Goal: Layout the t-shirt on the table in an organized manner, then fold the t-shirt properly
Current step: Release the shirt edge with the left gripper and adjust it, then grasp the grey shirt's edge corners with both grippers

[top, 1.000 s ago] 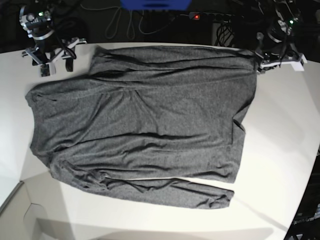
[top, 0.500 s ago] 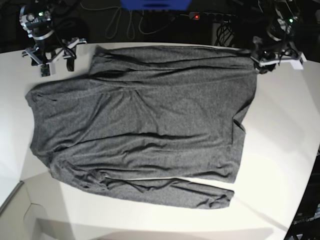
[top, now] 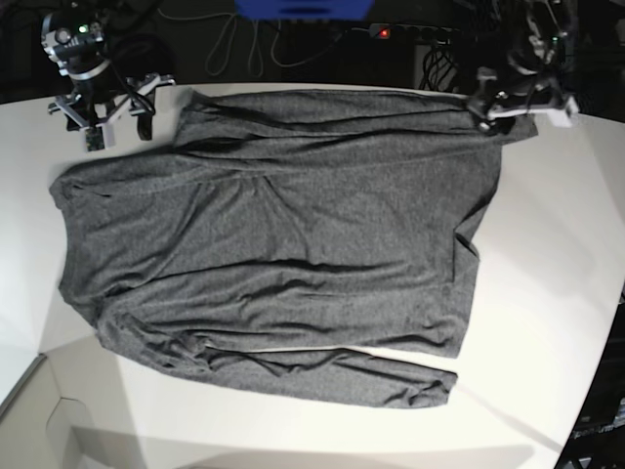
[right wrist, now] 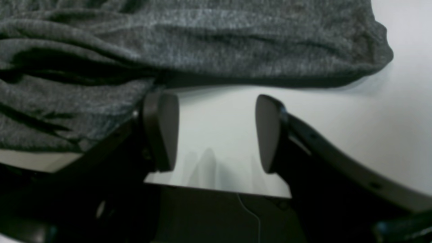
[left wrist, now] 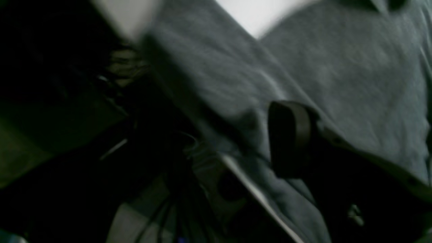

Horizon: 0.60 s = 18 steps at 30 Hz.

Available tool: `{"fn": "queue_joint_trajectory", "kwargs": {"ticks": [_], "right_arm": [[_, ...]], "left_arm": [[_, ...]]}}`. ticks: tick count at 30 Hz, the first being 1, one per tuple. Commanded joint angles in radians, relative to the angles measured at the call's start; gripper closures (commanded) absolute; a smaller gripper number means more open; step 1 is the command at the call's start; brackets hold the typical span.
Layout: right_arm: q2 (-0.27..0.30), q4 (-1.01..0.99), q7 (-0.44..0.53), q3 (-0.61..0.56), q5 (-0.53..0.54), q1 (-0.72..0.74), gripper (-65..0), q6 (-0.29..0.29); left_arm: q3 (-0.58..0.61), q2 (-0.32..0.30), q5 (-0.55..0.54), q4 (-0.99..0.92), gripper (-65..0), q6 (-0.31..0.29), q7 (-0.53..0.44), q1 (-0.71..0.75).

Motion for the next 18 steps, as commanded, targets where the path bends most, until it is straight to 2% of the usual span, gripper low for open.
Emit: {"fn": "queue_joint_trajectory", "kwargs": {"ticks": [1,18], "right_arm": [[0.007,0.014,0.021,0.003,0.015,-0.004,-36.6,-0.004],[0.008,0.014,0.021,0.003,0.012,-0.004,-36.6,-0.004]], "left_arm": [[-0.005,-0.004,-0.004,0.024,-45.4,-0.005,-0.004,0.006],[0.001,-0.002,-0.004,-0.013,-45.2,-0.005,-0.006,-0.06]]}}
